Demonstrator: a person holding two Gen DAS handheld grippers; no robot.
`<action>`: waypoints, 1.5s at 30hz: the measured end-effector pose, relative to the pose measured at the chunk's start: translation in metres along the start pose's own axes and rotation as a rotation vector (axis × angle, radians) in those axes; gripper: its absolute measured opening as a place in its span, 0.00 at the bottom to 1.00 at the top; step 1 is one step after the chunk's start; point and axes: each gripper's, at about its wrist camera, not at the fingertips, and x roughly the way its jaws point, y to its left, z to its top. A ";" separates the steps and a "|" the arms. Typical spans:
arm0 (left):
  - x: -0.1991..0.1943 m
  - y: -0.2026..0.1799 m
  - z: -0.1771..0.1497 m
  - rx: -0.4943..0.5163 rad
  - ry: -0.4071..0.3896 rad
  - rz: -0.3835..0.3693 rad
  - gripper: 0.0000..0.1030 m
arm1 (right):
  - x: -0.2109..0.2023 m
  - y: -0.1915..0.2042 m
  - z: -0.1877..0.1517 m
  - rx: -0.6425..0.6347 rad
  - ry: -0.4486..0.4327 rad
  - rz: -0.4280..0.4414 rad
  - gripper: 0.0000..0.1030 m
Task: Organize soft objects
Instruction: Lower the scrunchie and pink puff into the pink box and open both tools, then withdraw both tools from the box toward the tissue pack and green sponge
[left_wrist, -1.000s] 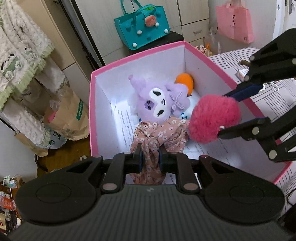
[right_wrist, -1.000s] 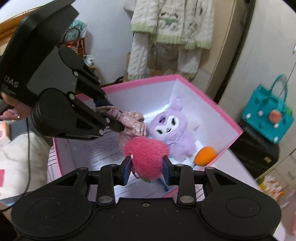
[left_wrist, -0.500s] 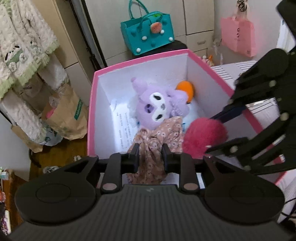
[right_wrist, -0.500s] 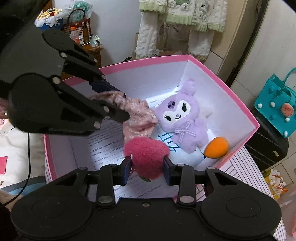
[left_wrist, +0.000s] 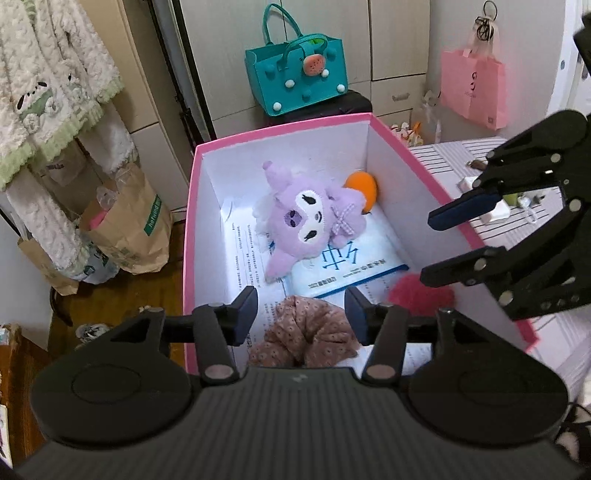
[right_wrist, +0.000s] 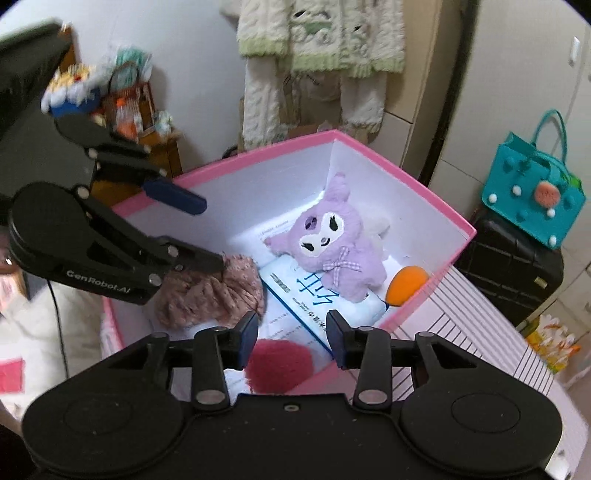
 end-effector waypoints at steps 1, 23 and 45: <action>-0.003 -0.001 0.000 0.000 -0.001 -0.003 0.52 | -0.006 -0.001 -0.001 0.021 -0.012 0.011 0.45; -0.119 -0.038 -0.013 0.049 -0.067 -0.050 0.64 | -0.127 0.034 -0.040 0.078 -0.220 0.095 0.46; -0.134 -0.128 -0.058 0.251 -0.030 -0.140 0.67 | -0.179 0.034 -0.146 0.195 -0.221 -0.015 0.53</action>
